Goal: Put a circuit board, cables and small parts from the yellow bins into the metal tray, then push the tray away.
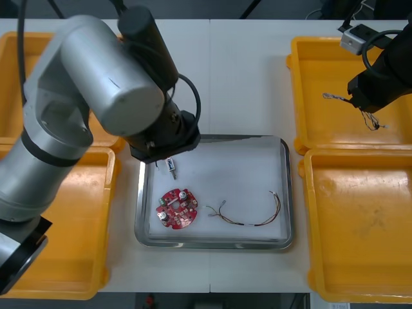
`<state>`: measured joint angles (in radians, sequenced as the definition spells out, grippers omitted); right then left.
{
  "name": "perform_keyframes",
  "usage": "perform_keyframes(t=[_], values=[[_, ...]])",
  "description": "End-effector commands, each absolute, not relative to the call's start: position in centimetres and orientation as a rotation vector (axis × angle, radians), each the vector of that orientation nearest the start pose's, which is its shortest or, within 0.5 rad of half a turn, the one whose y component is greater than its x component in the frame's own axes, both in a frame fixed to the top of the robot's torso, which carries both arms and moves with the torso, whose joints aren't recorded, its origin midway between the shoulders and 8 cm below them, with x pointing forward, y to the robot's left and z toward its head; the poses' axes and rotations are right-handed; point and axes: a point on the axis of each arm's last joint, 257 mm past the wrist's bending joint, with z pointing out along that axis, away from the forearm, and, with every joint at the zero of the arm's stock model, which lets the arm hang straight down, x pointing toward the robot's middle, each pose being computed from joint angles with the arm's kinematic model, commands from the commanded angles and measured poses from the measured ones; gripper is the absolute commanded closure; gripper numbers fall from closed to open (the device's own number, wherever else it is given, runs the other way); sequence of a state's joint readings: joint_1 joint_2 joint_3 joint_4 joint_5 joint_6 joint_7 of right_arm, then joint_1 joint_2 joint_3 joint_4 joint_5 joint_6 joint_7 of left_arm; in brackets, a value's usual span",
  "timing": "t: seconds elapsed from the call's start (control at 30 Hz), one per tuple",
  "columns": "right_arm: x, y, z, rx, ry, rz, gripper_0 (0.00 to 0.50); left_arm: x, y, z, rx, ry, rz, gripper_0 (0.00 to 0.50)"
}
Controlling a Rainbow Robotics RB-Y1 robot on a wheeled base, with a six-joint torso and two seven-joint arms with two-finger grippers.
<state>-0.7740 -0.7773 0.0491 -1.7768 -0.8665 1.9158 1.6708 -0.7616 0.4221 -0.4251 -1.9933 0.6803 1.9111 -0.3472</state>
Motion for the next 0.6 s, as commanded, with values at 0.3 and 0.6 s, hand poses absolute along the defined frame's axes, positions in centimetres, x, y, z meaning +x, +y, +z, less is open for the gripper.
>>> perform_keyframes(t=[0.3, 0.6], values=[[48.7, -29.1, -7.4, -0.777, 2.527, -0.132, 0.500, 44.5, 12.8, -2.7, -0.430, 2.669, -0.501, 0.000], [48.9, -26.9, -5.4, -0.858, 2.470, -0.106, 0.500, 46.8, 19.5, 1.1, -0.645, 2.656, -0.501, 0.000]])
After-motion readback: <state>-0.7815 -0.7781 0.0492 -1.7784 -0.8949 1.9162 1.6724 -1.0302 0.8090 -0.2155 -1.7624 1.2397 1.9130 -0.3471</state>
